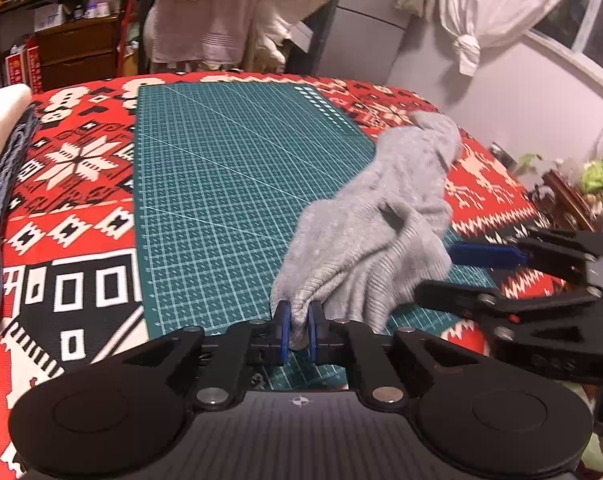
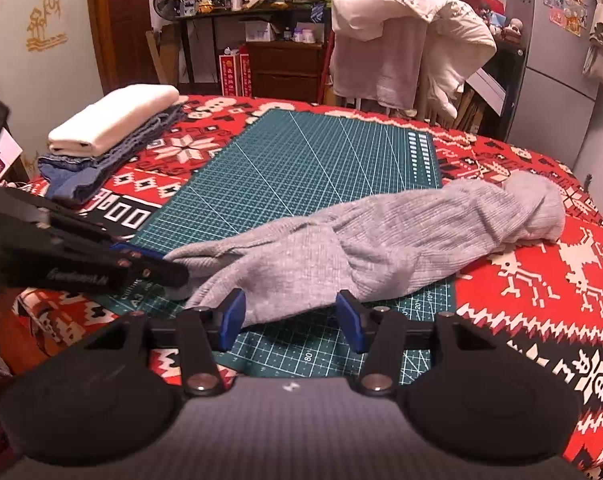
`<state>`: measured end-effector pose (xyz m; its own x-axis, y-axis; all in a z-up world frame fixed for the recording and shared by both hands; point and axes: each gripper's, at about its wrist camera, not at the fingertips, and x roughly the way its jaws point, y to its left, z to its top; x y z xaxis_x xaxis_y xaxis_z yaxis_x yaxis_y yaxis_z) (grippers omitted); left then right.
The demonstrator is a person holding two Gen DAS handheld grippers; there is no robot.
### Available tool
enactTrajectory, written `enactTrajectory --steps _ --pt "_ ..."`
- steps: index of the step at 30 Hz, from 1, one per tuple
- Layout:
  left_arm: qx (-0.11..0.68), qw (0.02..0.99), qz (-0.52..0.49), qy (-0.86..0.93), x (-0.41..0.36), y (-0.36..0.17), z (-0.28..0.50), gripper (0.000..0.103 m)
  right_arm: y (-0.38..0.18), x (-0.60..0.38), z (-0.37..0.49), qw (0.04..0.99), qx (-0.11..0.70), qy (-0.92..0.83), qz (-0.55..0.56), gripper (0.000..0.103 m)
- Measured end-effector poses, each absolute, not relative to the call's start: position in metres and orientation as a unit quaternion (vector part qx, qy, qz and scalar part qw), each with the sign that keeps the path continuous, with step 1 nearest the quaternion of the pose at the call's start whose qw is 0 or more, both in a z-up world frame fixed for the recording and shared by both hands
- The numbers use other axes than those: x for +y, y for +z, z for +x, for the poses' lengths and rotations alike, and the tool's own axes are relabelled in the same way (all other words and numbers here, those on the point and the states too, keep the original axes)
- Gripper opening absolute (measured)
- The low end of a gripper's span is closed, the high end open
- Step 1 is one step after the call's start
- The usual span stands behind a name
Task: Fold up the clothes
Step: 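Drag the grey sweater onto the green cutting mat with both grippers, then lift the grey sweater high with both grippers to shake it out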
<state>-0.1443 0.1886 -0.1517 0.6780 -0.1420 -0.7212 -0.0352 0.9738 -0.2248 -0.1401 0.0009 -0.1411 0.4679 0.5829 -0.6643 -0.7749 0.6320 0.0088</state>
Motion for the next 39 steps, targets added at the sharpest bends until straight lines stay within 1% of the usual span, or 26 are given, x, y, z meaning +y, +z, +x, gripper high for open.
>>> enactTrajectory --steps 3,6,10,16,18,19,21,22,25,27,28,29,30,32,35,37,38,39 --pt "0.402 0.908 -0.116 -0.026 0.191 -0.151 -0.141 0.008 -0.135 -0.004 -0.146 0.845 0.311 0.404 -0.161 0.054" --pt "0.406 0.903 -0.138 -0.026 0.194 -0.15 -0.142 0.011 -0.131 -0.007 -0.143 0.846 0.317 0.402 -0.149 0.054" --pt "0.409 0.897 -0.164 -0.034 0.194 -0.148 -0.157 0.011 -0.127 -0.011 -0.139 0.847 0.324 0.4 -0.129 0.055" --pt "0.407 0.898 -0.159 -0.058 0.183 -0.143 -0.175 0.011 -0.126 -0.01 -0.14 0.847 0.321 0.403 -0.13 0.055" --pt "0.402 0.902 -0.144 -0.067 0.176 -0.143 -0.173 0.02 -0.126 -0.01 -0.141 0.846 0.321 0.405 -0.131 0.055" --pt "0.398 0.904 -0.138 -0.071 0.173 -0.143 -0.171 0.023 -0.125 -0.009 -0.142 0.846 0.32 0.406 -0.133 0.055" --pt "0.391 0.908 -0.127 -0.076 0.166 -0.145 -0.165 0.037 -0.124 -0.009 -0.143 0.845 0.317 0.408 -0.137 0.055" --pt "0.39 0.91 -0.12 -0.076 0.164 -0.147 -0.162 0.039 -0.122 -0.009 -0.143 0.844 0.316 0.409 -0.14 0.055" --pt "0.394 0.91 -0.107 -0.071 0.157 -0.154 -0.154 0.038 -0.118 -0.008 -0.141 0.843 0.311 0.412 -0.152 0.055" --pt "0.394 0.91 -0.109 -0.072 0.155 -0.158 -0.152 0.032 -0.115 -0.005 -0.14 0.838 0.308 0.42 -0.159 0.055" --pt "0.394 0.91 -0.111 -0.071 0.155 -0.161 -0.151 0.027 -0.113 -0.002 -0.139 0.835 0.305 0.427 -0.165 0.055" --pt "0.393 0.91 -0.112 -0.066 0.154 -0.163 -0.15 0.013 -0.111 0.002 -0.138 0.831 0.3 0.435 -0.174 0.055" --pt "0.392 0.911 -0.115 -0.061 0.154 -0.164 -0.15 0.009 -0.108 0.006 -0.137 0.827 0.295 0.442 -0.183 0.054" --pt "0.389 0.911 -0.126 -0.056 0.155 -0.165 -0.152 0.007 -0.103 0.017 -0.135 0.813 0.287 0.466 -0.201 0.054" --pt "0.393 0.907 -0.141 -0.054 0.158 -0.166 -0.159 0.006 -0.1 0.042 -0.133 0.77 0.289 0.51 -0.25 0.052" --pt "0.397 0.904 -0.152 -0.054 0.161 -0.165 -0.162 0.006 -0.101 0.061 -0.134 0.738 0.289 0.535 -0.294 0.047" --pt "0.398 0.902 -0.16 -0.054 0.163 -0.165 -0.164 0.006 -0.103 0.07 -0.137 0.721 0.286 0.545 -0.318 0.042" --pt "0.399 0.9 -0.168 -0.053 0.165 -0.166 -0.166 0.006 -0.105 0.078 -0.14 0.704 0.283 0.555 -0.341 0.039"
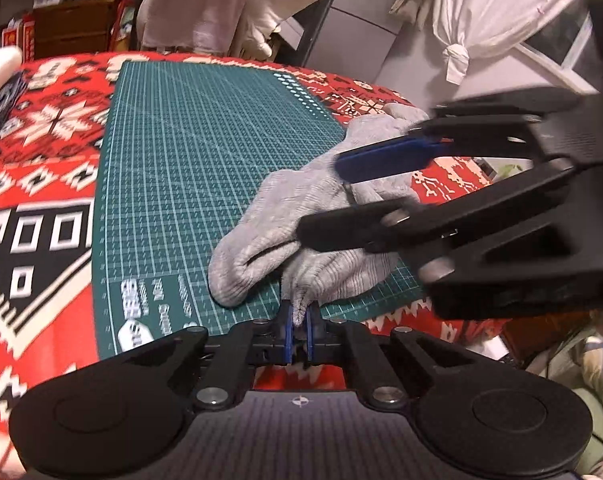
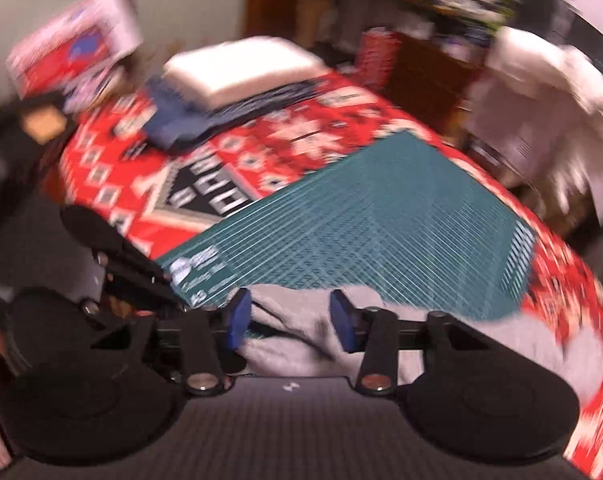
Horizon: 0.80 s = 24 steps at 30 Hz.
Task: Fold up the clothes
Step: 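Lift the grey sweater high with both grippers to shake it out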
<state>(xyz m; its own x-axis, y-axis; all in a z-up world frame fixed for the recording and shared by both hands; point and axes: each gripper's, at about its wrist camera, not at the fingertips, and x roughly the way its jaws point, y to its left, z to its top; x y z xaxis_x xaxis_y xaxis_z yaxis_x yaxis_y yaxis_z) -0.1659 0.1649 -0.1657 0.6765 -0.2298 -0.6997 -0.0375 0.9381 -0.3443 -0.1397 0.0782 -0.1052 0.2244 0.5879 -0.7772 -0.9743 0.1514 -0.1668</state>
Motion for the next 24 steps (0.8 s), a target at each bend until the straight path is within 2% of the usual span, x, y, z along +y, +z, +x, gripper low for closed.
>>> enactTrajectory --steps 5,10,13,14,15,20,24 --pt "0.402 0.896 -0.179 -0.063 0.167 -0.168 -0.171 0.006 -0.114 0.109 -0.155 0.623 0.274 0.595 -0.427 0.039" --pt "0.403 0.893 -0.189 -0.068 0.172 -0.17 -0.174 0.006 -0.122 0.131 -0.152 0.56 0.298 0.618 -0.464 0.033" --pt "0.4 0.891 -0.205 -0.066 0.179 -0.171 -0.176 0.006 -0.133 0.142 -0.149 0.539 0.306 0.611 -0.493 0.021" --pt "0.399 0.89 -0.209 -0.064 0.181 -0.17 -0.177 0.006 -0.135 0.144 -0.147 0.539 0.314 0.608 -0.492 0.012" --pt "0.399 0.89 -0.212 -0.061 0.183 -0.17 -0.178 0.006 -0.137 0.145 -0.144 0.539 0.321 0.605 -0.49 0.01" --pt "0.387 0.894 -0.224 -0.039 0.194 -0.162 -0.183 0.006 -0.113 0.136 -0.105 0.642 0.373 0.569 -0.354 0.007" --pt "0.356 0.909 -0.215 -0.003 0.209 -0.139 -0.189 0.006 -0.078 0.096 -0.054 0.747 0.399 0.507 -0.16 0.007"
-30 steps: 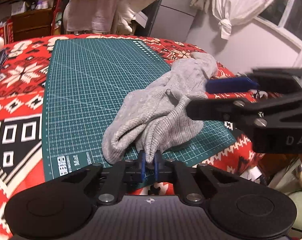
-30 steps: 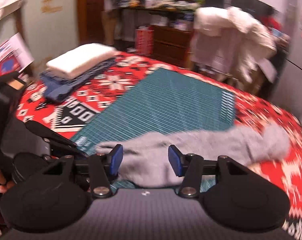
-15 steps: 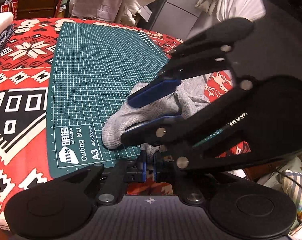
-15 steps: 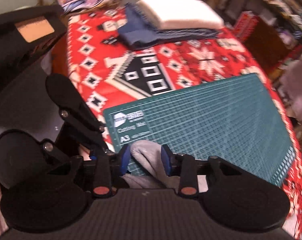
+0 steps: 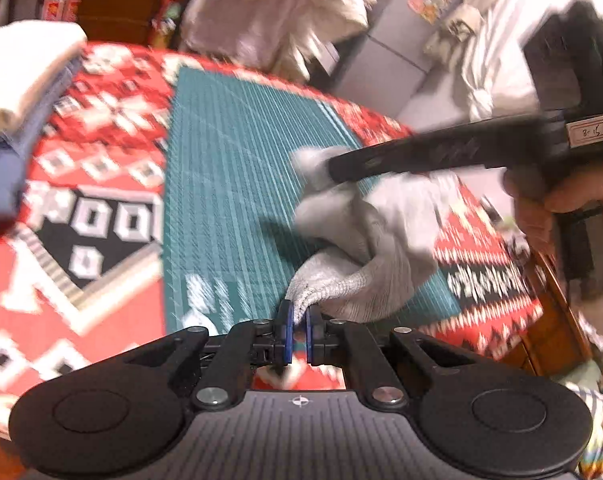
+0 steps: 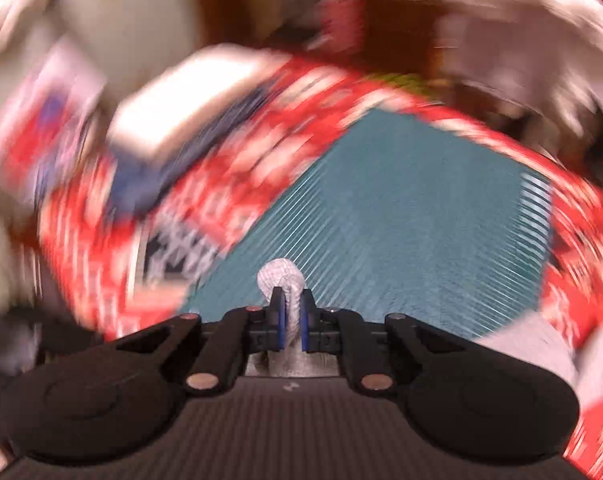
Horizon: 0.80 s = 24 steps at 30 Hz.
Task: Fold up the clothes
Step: 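Lift the grey sweater high with both grippers to shake it out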
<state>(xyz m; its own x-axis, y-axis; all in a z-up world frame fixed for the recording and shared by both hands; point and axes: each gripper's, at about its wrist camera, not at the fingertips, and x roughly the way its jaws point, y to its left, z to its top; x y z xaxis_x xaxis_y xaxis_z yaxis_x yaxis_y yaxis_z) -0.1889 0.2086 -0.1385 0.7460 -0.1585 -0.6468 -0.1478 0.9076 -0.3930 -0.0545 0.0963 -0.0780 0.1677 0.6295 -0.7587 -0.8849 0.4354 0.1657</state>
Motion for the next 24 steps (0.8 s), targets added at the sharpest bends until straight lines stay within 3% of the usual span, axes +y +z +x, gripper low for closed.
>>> enactTrajectory --steps 6,18,24 --pt "0.288 0.939 -0.181 0.049 0.233 -0.084 -0.184 0.005 -0.02 0.026 -0.021 0.839 0.348 0.415 0.05 0.007" --pt "0.092 0.988 -0.106 0.07 0.223 0.084 -0.197 0.005 0.136 -0.063 -0.071 0.909 0.109 0.37 0.157 0.007" --pt "0.022 0.995 -0.07 0.062 0.203 0.148 -0.221 0.005 0.194 -0.102 -0.102 0.91 0.042 0.371 0.18 0.007"
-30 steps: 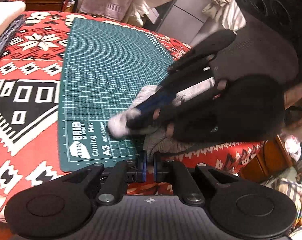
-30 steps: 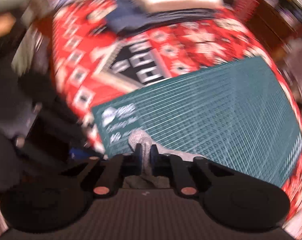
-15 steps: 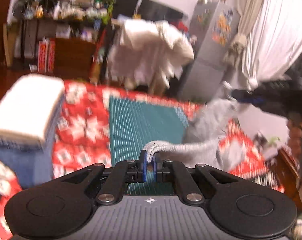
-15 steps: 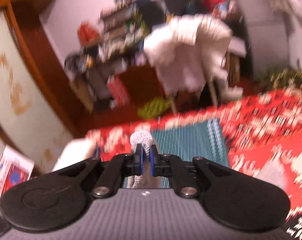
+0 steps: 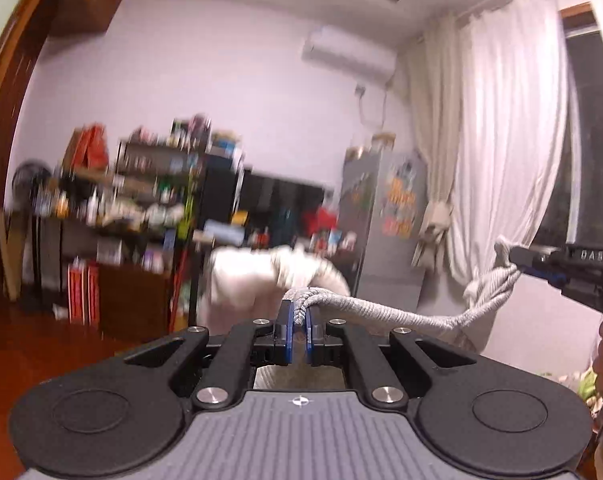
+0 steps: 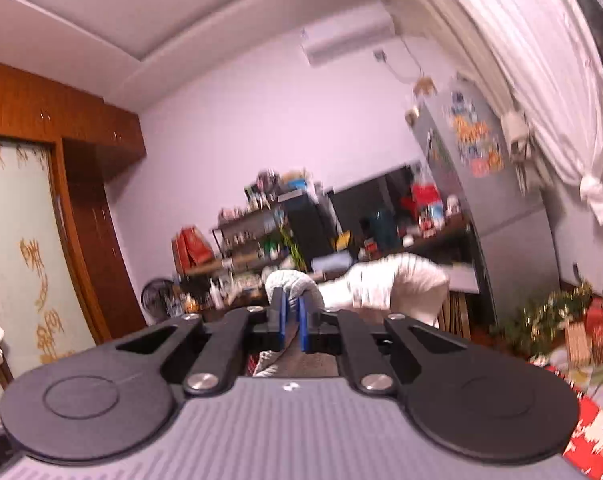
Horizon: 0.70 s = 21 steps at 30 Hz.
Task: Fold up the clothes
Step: 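Lift the grey sweater high with both grippers to shake it out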
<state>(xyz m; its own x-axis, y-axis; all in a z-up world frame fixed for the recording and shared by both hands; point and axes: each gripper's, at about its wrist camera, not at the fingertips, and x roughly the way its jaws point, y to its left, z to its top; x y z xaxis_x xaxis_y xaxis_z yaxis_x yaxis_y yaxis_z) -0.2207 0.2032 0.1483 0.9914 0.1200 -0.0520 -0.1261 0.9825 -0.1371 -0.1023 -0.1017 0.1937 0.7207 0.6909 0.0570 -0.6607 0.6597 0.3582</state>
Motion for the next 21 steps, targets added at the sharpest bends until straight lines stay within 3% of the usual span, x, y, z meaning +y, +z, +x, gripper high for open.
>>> enactTrajectory --steps 10,21 --pt "0.029 0.996 -0.07 0.045 0.205 0.162 -0.232 0.005 0.213 -0.127 -0.121 0.9 0.042 0.394 0.183 0.007" --pt "0.097 0.99 -0.088 -0.046 0.21 0.113 -0.216 0.005 0.157 -0.047 -0.102 0.856 0.142 0.476 0.141 0.007"
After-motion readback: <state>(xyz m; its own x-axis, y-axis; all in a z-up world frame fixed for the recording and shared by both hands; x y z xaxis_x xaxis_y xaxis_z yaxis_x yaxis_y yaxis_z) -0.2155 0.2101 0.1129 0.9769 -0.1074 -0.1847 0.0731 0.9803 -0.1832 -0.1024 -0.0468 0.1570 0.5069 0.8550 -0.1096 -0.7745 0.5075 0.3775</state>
